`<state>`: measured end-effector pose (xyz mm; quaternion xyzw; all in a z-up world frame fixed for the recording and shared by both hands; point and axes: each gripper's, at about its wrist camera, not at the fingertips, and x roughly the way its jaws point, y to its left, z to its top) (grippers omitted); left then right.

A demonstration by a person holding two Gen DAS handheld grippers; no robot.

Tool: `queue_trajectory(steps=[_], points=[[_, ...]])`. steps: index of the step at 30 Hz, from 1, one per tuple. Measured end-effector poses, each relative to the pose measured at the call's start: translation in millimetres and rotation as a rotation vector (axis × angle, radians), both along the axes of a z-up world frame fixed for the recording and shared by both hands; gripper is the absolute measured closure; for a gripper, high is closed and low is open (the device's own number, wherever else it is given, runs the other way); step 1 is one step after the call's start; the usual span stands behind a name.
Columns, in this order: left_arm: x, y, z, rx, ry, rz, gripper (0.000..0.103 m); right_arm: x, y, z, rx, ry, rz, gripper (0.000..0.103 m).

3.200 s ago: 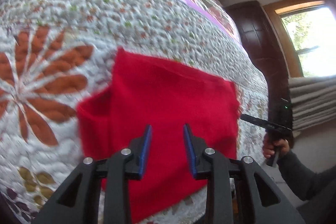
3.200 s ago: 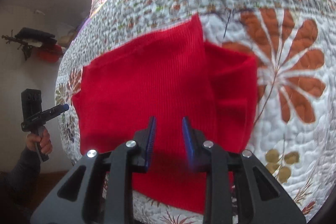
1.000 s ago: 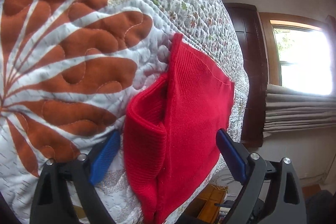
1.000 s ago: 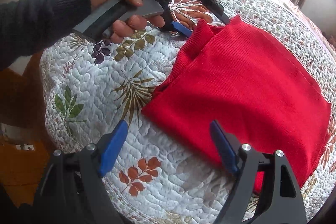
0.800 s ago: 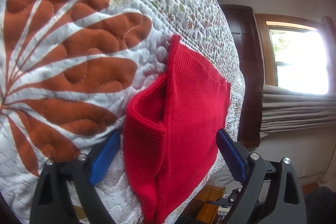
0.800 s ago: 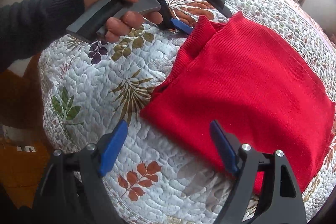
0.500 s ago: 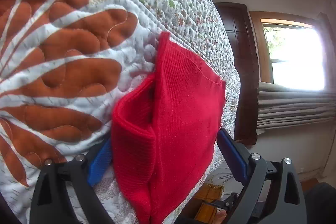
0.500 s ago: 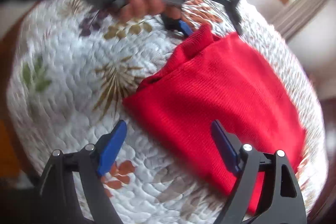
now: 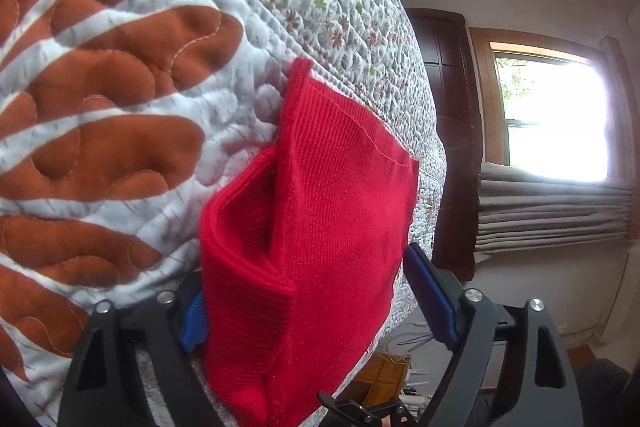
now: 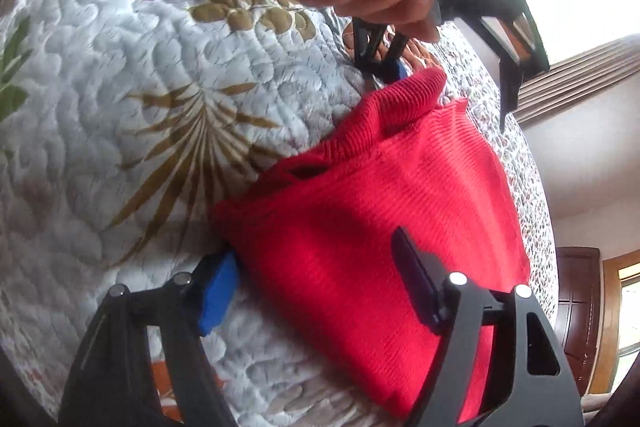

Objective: Fold small clothes

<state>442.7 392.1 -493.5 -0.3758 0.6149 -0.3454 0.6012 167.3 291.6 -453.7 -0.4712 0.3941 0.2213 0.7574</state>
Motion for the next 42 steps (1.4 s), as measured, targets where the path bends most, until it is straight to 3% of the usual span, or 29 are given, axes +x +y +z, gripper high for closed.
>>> queue_trajectory(steps=[2, 6, 8, 13, 25, 35, 42], points=[[2, -3, -5, 0.036, 0.027, -0.007, 0.048, 3, 2, 3, 0.006, 0.019, -0.006, 0.043], [2, 0, -11, 0.097, 0.077, 0.004, 0.077, 12, 1, 9, 0.042, 0.106, -0.060, 0.082], [2, 0, -12, 0.121, 0.100, 0.005, 0.087, 19, -2, 17, 0.069, 0.123, -0.092, 0.090], [3, -8, 7, 0.173, 0.101, 0.009, 0.091, 27, -14, 50, 0.150, 0.146, -0.140, 0.092], [1, -57, 100, 0.183, 0.046, 0.040, 0.092, 35, -76, 135, 0.423, 0.175, -0.344, 0.092], [2, -124, 146, 0.219, 0.014, 0.004, 0.092, 35, -139, 171, 0.539, 0.159, -0.473, 0.092], [1, -171, 159, 0.267, -0.001, -0.045, 0.092, 31, -181, 178, 0.599, 0.161, -0.543, 0.093]])
